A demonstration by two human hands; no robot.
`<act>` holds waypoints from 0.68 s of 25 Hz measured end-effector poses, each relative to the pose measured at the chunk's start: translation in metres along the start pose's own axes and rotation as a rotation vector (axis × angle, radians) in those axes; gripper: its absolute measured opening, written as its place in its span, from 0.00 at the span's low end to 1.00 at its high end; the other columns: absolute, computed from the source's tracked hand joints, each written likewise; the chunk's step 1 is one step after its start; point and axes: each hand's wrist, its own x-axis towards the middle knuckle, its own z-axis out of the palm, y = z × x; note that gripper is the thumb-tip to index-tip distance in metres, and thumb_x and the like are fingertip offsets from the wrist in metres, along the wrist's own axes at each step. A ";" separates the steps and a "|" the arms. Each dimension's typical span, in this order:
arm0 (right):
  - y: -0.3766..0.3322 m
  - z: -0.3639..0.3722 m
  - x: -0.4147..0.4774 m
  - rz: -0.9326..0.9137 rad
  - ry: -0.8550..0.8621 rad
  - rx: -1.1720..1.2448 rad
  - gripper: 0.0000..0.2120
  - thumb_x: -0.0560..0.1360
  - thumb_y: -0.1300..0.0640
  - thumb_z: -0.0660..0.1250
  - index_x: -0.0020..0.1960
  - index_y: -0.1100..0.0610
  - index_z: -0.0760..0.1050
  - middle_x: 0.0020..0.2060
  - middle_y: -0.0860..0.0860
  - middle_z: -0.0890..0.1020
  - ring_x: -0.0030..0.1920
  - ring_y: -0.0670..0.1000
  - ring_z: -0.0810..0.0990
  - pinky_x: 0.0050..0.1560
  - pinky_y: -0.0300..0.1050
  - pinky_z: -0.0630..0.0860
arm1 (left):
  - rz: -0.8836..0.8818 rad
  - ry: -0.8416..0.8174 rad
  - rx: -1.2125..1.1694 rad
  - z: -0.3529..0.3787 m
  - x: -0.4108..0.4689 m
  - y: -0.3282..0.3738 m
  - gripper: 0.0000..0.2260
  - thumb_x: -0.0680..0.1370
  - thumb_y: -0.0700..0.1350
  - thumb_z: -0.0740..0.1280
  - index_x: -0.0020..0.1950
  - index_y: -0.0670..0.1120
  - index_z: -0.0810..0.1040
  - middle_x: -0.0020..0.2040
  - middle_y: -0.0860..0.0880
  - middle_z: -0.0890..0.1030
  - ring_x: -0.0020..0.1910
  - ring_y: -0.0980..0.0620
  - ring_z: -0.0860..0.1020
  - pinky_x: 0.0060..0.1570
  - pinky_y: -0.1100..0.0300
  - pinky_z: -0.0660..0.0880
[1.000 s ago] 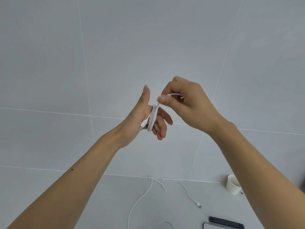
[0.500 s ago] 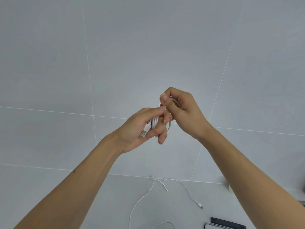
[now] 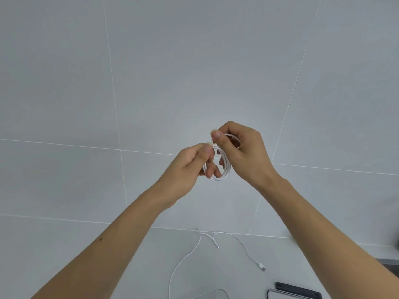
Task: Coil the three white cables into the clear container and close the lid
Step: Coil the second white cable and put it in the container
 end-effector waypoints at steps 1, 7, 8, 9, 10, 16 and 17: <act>-0.001 0.000 0.001 -0.006 0.013 0.012 0.12 0.80 0.53 0.66 0.43 0.60 0.77 0.30 0.49 0.78 0.27 0.50 0.79 0.29 0.45 0.79 | 0.037 0.040 0.065 0.002 0.002 -0.002 0.17 0.85 0.49 0.52 0.41 0.43 0.70 0.30 0.54 0.75 0.37 0.54 0.77 0.43 0.60 0.75; -0.009 -0.005 0.008 -0.021 0.049 0.069 0.10 0.81 0.54 0.64 0.44 0.58 0.76 0.33 0.54 0.78 0.30 0.52 0.78 0.30 0.41 0.76 | 0.214 0.202 0.374 0.003 0.009 0.005 0.19 0.85 0.52 0.51 0.40 0.44 0.70 0.33 0.55 0.74 0.33 0.49 0.70 0.35 0.55 0.67; -0.008 -0.006 0.009 -0.011 0.034 0.078 0.11 0.82 0.54 0.63 0.45 0.60 0.76 0.33 0.54 0.79 0.31 0.53 0.80 0.32 0.44 0.77 | 0.214 0.216 0.375 0.003 0.009 0.006 0.19 0.85 0.51 0.51 0.40 0.43 0.70 0.32 0.55 0.73 0.32 0.50 0.69 0.35 0.56 0.67; -0.007 -0.008 0.009 0.005 0.007 0.100 0.12 0.82 0.54 0.62 0.45 0.60 0.76 0.34 0.54 0.79 0.33 0.54 0.81 0.34 0.45 0.79 | 0.211 0.223 0.367 0.002 0.010 0.007 0.19 0.85 0.51 0.51 0.40 0.43 0.69 0.32 0.55 0.72 0.32 0.50 0.69 0.34 0.54 0.67; -0.006 -0.010 0.008 0.017 -0.021 0.115 0.12 0.83 0.54 0.61 0.45 0.61 0.76 0.35 0.55 0.80 0.35 0.54 0.83 0.36 0.46 0.81 | 0.209 0.225 0.355 0.000 0.010 0.007 0.19 0.85 0.51 0.51 0.40 0.42 0.69 0.32 0.55 0.72 0.32 0.49 0.69 0.34 0.51 0.68; -0.011 -0.026 0.005 0.030 -0.103 -0.139 0.11 0.82 0.54 0.61 0.45 0.53 0.79 0.32 0.53 0.74 0.25 0.45 0.73 0.27 0.34 0.70 | 0.174 0.207 0.240 -0.007 0.012 0.010 0.17 0.85 0.51 0.51 0.38 0.48 0.66 0.33 0.49 0.70 0.31 0.51 0.66 0.33 0.54 0.67; -0.011 -0.029 0.005 0.034 -0.106 -0.170 0.11 0.82 0.53 0.62 0.44 0.53 0.79 0.30 0.54 0.73 0.24 0.45 0.72 0.26 0.34 0.69 | 0.169 0.204 0.224 -0.008 0.012 0.011 0.17 0.85 0.51 0.51 0.38 0.48 0.66 0.33 0.49 0.70 0.31 0.52 0.66 0.32 0.56 0.66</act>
